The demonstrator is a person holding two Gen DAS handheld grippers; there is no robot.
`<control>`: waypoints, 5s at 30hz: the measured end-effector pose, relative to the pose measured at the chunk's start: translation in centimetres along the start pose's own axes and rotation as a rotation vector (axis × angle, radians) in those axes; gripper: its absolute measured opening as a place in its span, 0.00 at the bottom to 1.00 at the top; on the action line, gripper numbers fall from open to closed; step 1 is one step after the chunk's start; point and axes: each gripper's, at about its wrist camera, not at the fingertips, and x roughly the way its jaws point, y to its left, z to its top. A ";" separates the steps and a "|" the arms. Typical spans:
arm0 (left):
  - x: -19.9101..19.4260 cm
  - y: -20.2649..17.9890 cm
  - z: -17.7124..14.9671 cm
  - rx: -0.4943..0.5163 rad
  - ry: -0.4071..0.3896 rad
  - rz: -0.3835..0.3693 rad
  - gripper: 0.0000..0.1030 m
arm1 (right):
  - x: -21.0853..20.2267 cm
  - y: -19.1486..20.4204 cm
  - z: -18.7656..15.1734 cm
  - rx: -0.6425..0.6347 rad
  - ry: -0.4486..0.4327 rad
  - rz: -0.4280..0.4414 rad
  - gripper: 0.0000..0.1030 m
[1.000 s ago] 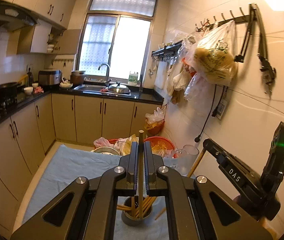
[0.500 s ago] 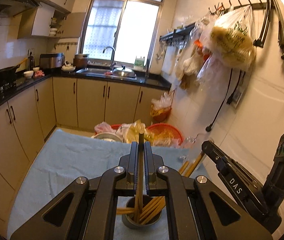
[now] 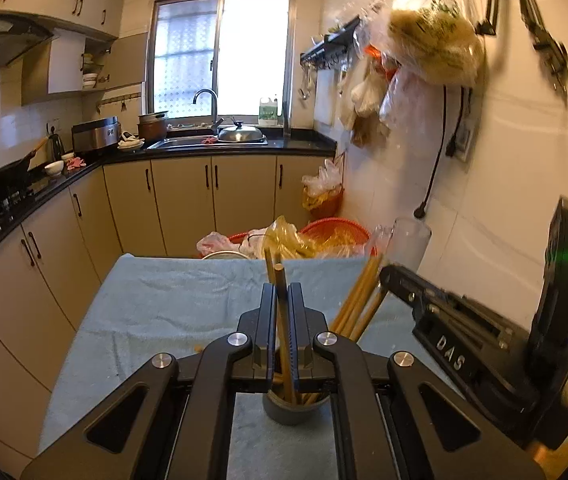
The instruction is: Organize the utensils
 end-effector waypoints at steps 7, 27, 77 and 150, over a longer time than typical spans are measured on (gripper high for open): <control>0.8 0.1 -1.4 0.025 0.030 0.042 0.05 | 0.2 -0.1 -0.4 -0.018 0.020 -0.016 0.08; 1.8 1.3 -2.1 0.007 0.079 0.063 0.06 | 0.5 0.6 -0.7 -0.036 0.046 0.000 0.08; -12.9 2.5 -6.8 -0.092 -0.044 0.076 0.87 | -12.8 5.1 -1.7 -0.213 0.009 -0.072 0.62; -12.0 1.7 -20.8 -0.112 0.203 0.181 1.00 | -17.7 0.1 -15.9 -0.082 0.162 -0.329 0.78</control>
